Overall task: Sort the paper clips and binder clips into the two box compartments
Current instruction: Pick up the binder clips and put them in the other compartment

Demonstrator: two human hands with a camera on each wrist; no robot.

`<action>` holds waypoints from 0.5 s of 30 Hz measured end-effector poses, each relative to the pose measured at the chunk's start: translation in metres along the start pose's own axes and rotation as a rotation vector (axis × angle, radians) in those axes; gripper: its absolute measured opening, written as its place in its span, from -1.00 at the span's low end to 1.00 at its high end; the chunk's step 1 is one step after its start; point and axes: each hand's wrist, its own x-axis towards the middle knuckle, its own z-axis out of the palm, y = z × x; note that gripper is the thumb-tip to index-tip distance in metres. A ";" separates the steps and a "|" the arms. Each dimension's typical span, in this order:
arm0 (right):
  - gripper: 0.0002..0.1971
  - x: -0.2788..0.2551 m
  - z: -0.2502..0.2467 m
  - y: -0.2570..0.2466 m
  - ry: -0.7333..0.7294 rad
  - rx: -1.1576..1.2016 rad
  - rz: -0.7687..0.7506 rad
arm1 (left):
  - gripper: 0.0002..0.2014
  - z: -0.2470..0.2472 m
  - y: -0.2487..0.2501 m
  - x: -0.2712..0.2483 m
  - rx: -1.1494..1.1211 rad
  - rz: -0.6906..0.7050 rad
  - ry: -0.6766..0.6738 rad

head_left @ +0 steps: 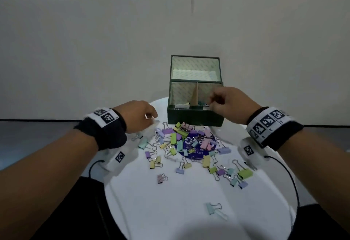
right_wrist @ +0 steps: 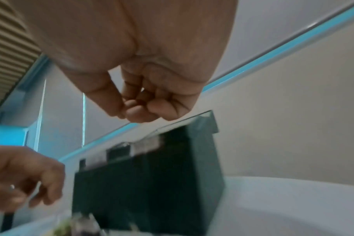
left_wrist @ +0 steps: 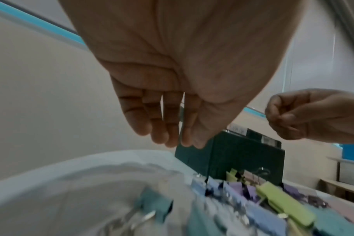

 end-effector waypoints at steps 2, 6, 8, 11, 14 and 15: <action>-0.88 -0.016 0.002 0.015 -0.124 -0.101 0.051 | -0.61 0.009 0.000 -0.003 -0.006 -0.014 -0.066; -0.91 -0.030 0.007 0.033 -0.204 -0.243 0.074 | -0.60 0.019 0.010 -0.007 0.021 0.037 -0.112; -0.93 -0.031 0.009 0.035 -0.210 -0.245 0.064 | -0.60 0.022 0.014 -0.007 0.037 0.051 -0.119; -0.80 -0.029 0.018 0.035 -0.256 -0.245 0.063 | -0.55 0.025 0.014 -0.008 0.048 0.056 -0.102; -0.65 -0.029 0.028 0.030 -0.327 -0.287 0.064 | -0.64 0.027 0.016 -0.011 0.050 0.055 -0.095; -0.63 -0.030 0.030 0.028 -0.350 -0.295 0.077 | -0.68 0.027 0.017 -0.011 0.052 0.058 -0.092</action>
